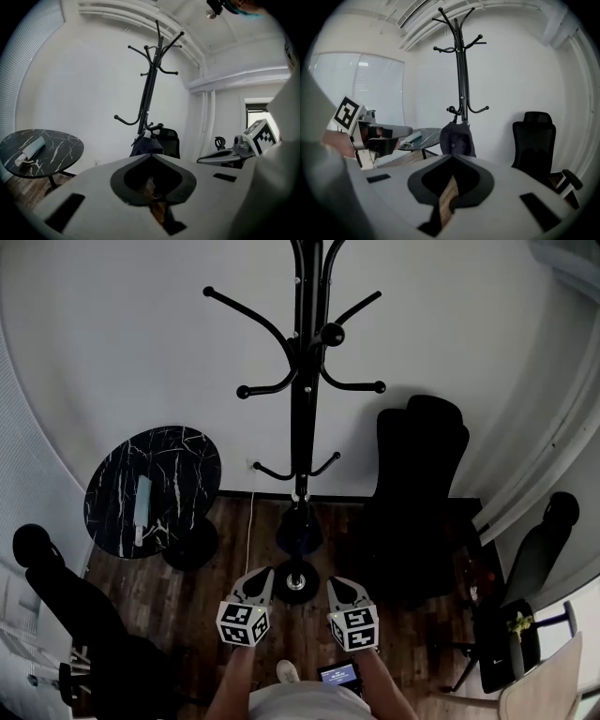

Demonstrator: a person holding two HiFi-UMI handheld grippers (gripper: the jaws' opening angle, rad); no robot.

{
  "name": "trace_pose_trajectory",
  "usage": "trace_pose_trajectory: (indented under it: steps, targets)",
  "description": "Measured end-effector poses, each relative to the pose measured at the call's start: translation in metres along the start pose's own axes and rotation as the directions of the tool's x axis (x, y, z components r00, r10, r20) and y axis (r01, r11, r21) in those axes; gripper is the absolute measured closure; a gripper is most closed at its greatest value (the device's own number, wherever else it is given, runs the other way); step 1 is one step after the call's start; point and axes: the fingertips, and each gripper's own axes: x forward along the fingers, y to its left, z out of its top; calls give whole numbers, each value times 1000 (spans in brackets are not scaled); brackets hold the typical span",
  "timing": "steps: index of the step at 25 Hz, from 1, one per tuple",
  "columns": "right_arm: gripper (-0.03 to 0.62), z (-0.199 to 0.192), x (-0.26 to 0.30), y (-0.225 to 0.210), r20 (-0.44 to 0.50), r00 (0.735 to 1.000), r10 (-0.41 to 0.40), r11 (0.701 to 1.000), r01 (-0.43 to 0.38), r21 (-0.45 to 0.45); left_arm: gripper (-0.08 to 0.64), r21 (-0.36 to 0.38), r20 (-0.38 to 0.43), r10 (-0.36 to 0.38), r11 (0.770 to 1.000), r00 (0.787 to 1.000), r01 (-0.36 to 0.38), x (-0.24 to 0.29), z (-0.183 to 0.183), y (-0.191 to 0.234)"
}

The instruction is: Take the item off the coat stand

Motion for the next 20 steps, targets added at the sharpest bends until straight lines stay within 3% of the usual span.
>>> trace_pose_trajectory:
  steps: [8,15,20]
  targets:
    - [580,11,39,-10,13,998,-62,998,62,13,540,7,-11,-27,1000,1000,27,29,3,45]
    - [580,6,39,-15,6,997,-82,996,81,30,540,15,-28,-68,998,997,69,40,-3,34]
    - [579,5,46,-16,-5,998,-66,998,66,25,540,15,-27,-51,999,998,51,44,-6,40]
